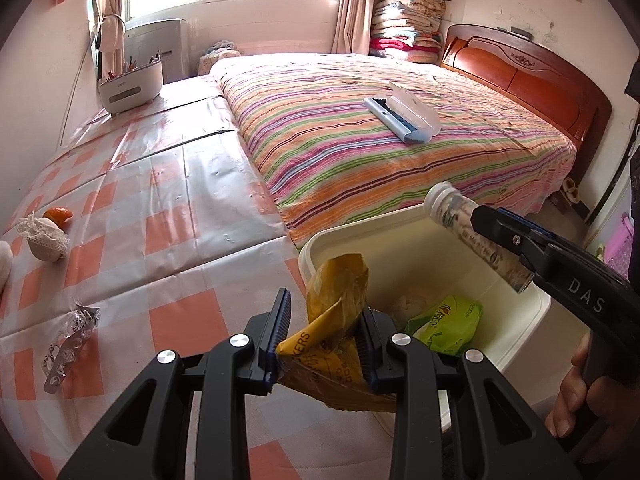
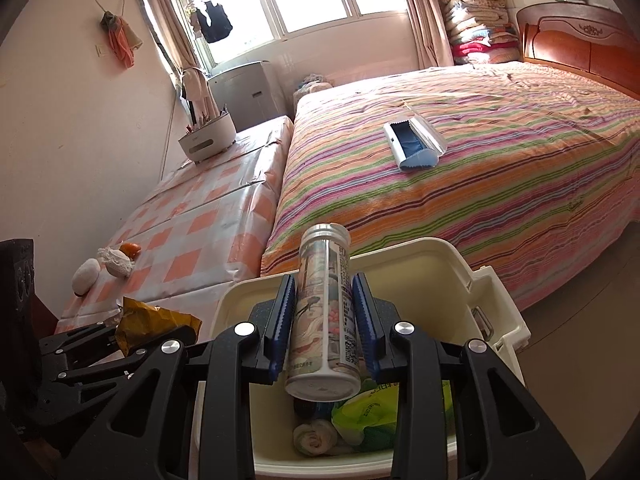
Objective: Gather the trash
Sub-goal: 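Open the right gripper to drop the tube into the bin while the left holds the wrapper above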
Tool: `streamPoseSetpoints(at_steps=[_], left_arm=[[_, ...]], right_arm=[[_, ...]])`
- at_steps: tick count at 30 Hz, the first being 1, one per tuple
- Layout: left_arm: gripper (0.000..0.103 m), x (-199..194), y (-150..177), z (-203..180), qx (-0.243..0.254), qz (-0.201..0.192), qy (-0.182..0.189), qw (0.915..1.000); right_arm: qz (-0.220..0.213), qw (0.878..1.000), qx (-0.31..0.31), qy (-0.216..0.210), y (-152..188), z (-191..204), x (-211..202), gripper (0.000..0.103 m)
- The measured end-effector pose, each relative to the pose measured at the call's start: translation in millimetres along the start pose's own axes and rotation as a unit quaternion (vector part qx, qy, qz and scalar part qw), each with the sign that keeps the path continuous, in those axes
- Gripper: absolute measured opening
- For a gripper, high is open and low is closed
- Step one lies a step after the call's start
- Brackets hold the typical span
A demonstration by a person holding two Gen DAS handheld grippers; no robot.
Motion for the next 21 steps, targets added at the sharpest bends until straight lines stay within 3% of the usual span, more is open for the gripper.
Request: streamPoseSetpoints(at_steps=[3,10,21], left_arm=[[0.030,0,0,-8,0.006,0.000,0.003,1.0000],[0.031,1,-1,-21,0.019,0.000,0.005,0.9998],[0.032,3,-3,-38,0.035,0.005,0.009,0.9993]], right_arm=[[-0.009,1.000,0.009,0.000,-1,-5,-5,0.032],[-0.037,0.999,0.026,0.005,-5,-15,-19,0.049],[-0.059,0.997,0.049,0.003,-8,-27,-30,0.051]])
Point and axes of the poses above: each gripper's, at about its wrist camera, not at the fingertips, and x roughly the way its jaws point, z to its left, y to its underside, the point moved 4 cm from there along x, roughly the way its jaws point, and after that the axes turned 15 degrees about -y, right-handed, at the moved point
